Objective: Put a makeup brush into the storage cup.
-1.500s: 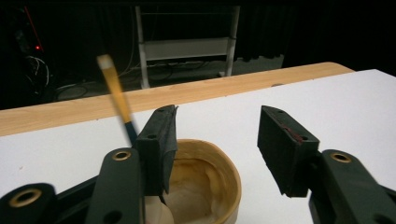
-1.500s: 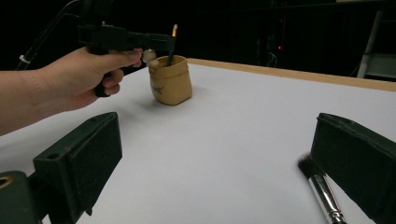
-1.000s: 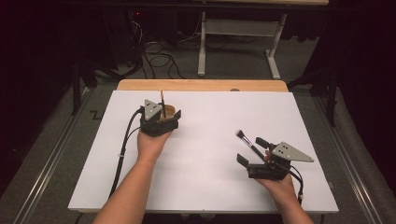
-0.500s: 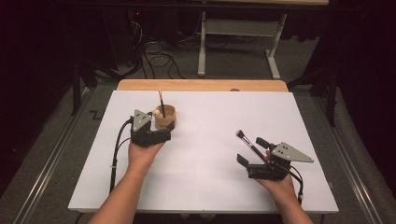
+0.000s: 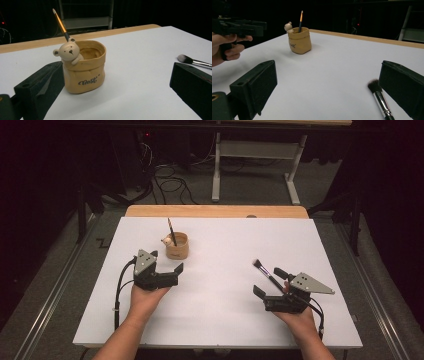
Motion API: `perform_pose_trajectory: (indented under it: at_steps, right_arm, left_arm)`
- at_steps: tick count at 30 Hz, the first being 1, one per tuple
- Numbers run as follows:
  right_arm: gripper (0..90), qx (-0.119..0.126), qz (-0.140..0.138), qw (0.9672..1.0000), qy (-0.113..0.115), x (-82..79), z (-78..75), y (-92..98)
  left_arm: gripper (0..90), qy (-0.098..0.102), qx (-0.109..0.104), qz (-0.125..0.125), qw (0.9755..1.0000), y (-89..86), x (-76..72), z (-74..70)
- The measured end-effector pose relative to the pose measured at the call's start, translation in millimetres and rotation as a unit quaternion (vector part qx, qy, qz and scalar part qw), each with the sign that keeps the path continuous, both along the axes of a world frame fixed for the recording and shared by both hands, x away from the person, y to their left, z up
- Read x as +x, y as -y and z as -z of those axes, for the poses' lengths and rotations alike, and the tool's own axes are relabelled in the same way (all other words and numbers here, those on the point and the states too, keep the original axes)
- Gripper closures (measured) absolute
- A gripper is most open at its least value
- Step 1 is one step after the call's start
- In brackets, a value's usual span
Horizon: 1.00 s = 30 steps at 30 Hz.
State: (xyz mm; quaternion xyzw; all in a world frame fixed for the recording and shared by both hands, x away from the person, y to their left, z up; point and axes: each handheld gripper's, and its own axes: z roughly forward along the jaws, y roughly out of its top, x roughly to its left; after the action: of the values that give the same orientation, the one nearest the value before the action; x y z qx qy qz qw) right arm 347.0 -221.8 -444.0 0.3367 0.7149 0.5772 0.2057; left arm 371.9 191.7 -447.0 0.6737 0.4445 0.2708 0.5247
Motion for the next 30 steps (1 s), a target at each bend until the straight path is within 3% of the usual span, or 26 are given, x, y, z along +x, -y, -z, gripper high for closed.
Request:
perform_pose_trajectory:
  at_steps: [15,24,27,30]
  right_arm:
    - [2.5,-0.008,0.009,0.9999,0.007,-1.3,-0.9,1.8]
    - [2.5,-0.017,0.019,0.9996,0.013,1.0,1.8,2.8]
    - [2.5,-0.013,0.028,0.9994,0.012,0.8,2.6,3.8]
    - [2.5,-0.013,0.037,0.9992,0.012,1.8,3.9,5.6]
  left_arm:
    - [0.5,0.0,-0.026,0.028,0.9993,-9.0,-27.5,-1.0]
    - [1.2,0.008,0.004,0.032,0.9994,-11.6,-35.5,13.0]
    - [2.7,0.019,-0.004,0.033,0.9993,-14.6,-38.3,13.6]
    - [3.9,0.014,0.005,0.034,0.9993,-16.7,-39.9,17.1]
